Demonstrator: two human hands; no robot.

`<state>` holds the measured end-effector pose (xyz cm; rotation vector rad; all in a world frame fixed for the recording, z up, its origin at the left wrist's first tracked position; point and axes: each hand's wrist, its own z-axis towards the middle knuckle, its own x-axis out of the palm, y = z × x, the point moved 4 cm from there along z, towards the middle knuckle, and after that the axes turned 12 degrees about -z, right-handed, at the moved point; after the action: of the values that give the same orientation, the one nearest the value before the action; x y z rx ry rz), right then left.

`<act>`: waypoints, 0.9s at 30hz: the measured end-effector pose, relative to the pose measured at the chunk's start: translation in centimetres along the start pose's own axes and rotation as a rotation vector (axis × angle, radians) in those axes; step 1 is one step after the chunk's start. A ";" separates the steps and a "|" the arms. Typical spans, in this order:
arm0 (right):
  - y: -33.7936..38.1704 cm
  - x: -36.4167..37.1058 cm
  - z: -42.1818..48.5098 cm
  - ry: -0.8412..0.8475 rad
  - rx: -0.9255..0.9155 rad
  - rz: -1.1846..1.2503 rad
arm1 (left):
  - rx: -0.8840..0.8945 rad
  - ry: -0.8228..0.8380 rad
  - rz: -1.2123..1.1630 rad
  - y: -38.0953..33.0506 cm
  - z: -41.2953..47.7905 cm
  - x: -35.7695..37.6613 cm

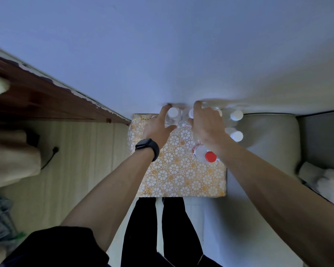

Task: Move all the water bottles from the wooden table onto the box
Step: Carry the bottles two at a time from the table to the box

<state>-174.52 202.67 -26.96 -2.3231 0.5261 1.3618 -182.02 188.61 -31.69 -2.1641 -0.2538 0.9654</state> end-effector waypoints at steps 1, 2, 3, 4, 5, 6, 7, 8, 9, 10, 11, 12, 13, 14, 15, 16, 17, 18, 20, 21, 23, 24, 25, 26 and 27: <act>-0.1 0.1 0.1 0.000 0.002 0.006 | 0.008 -0.009 -0.013 -0.2 0.2 0.1; -0.3 0.3 0.1 -0.001 0.010 0.021 | 0.011 -0.018 -0.030 -0.2 0.4 0.2; -0.5 0.5 0.1 -0.006 0.024 0.048 | 0.008 -0.026 -0.048 -0.1 0.4 0.5; -0.6 0.8 0.1 -0.014 0.040 0.078 | 0.003 -0.038 -0.062 0.1 0.4 0.7; -0.7 1.1 0.0 -0.022 0.052 0.107 | 0.002 -0.049 -0.071 0.3 0.4 0.9; -0.7 1.4 -0.1 -0.022 0.057 0.124 | 0.003 -0.056 -0.076 0.5 0.4 1.2; -0.7 1.5 -0.2 -0.026 0.054 0.126 | 0.005 -0.059 -0.081 0.7 0.4 1.2; -0.6 1.6 -0.3 -0.034 0.049 0.118 | 0.012 -0.058 -0.086 0.7 0.4 1.2; -0.6 1.6 -0.4 -0.042 0.043 0.107 | 0.023 -0.051 -0.088 0.6 0.3 1.1; -0.4 1.5 -0.5 -0.043 0.040 0.102 | 0.031 -0.038 -0.088 0.6 0.3 1.0; -0.3 1.2 -0.6 -0.044 0.039 0.108 | 0.031 -0.024 -0.089 0.4 0.2 0.8; -0.3 1.0 -0.6 -0.044 0.038 0.125 | 0.027 -0.013 -0.092 0.3 0.2 0.6; -0.2 0.8 -0.7 -0.043 0.037 0.148 | 0.021 -0.001 -0.088 0.2 0.1 0.5; -0.3 0.7 -0.9 -0.040 0.040 0.175 | 0.016 0.010 -0.083 0.0 0.0 0.4; -0.4 0.5 -1.3 -0.044 0.044 0.211 | 0.009 0.023 -0.082 -0.1 -0.2 0.5; -0.7 0.3 -1.9 -0.054 0.050 0.253 | -0.001 0.034 -0.090 0.0 -0.5 0.6; -1.2 0.0 -2.8 -0.073 0.059 0.300 | -0.026 0.035 -0.108 0.1 -0.9 0.8; -1.9 -0.3 -4.1 -0.101 0.080 0.349 | -0.063 0.025 -0.141 0.3 -1.4 1.0; -3.9 -0.4 -7.4 -0.156 0.180 0.499 | -0.147 -0.040 -0.240 0.7 -2.9 1.3; -5.2 -0.2 -9.3 -0.173 0.259 0.593 | -0.179 -0.069 -0.270 0.8 -3.9 1.5; -7.6 1.1 -13.1 -0.215 0.418 0.705 | -0.187 -0.048 -0.224 0.8 -6.2 2.4; -8.7 2.3 -14.5 -0.223 0.471 0.708 | -0.156 0.026 -0.157 0.5 -7.4 3.2; -9.6 3.6 -15.4 -0.198 0.508 0.695 | -0.114 0.128 -0.071 0.3 -8.4 4.3; -10.2 5.1 -15.9 -0.132 0.527 0.681 | -0.072 0.232 0.011 -0.2 -9.2 5.4; -10.6 6.3 -16.1 -0.045 0.515 0.670 | -0.043 0.308 0.062 -0.6 -9.7 6.5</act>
<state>-154.48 202.64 -23.76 -1.7458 1.5334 1.3151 -170.55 186.63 -30.65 -2.3345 -0.0586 0.6510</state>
